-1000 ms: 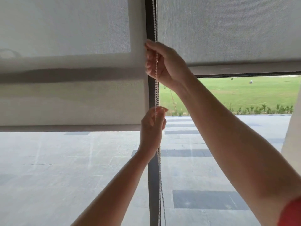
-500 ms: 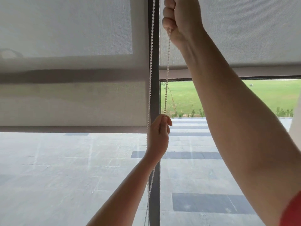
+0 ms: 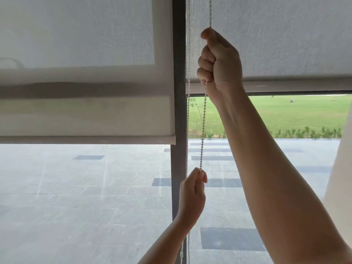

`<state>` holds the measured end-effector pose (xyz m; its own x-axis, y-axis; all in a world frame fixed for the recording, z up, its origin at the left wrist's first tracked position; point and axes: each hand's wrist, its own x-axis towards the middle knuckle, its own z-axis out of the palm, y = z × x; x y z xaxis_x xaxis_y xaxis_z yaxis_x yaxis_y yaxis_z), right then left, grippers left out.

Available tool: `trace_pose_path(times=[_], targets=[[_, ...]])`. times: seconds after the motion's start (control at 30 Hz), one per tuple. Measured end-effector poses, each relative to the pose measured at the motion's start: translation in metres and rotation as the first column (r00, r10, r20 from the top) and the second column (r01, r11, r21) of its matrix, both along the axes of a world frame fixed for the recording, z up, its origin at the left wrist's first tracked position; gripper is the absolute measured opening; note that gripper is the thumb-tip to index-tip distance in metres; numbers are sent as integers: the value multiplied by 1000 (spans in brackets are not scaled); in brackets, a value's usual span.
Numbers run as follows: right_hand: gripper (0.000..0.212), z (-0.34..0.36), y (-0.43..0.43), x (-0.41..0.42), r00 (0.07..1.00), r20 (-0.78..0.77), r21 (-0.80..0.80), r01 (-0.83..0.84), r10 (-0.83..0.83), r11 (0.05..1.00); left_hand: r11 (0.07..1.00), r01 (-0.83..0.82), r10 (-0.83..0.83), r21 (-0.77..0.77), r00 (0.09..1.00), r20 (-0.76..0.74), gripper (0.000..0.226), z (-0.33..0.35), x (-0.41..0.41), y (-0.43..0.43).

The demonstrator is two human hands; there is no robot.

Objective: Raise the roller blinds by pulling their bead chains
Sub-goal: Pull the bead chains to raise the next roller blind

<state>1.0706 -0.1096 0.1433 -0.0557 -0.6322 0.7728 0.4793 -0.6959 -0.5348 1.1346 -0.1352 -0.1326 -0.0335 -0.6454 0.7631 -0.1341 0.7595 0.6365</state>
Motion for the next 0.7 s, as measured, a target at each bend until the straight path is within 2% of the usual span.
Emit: trace_pose_path(times=[0.17,0.47,0.7], targets=[[25,-43,-2,-8,998,20,16,-56,55,998,1000,0,-2,30,998,56,30,-41,-2,5],[25,-85,5,-6,997,66,49,-35,32,998,996,-85,85,0,987,139,27,-82,-2,6],[24,-106,5,-8,999,45,70,-12,9,997,996,-88,85,6,982,168,22,-100,0,9]])
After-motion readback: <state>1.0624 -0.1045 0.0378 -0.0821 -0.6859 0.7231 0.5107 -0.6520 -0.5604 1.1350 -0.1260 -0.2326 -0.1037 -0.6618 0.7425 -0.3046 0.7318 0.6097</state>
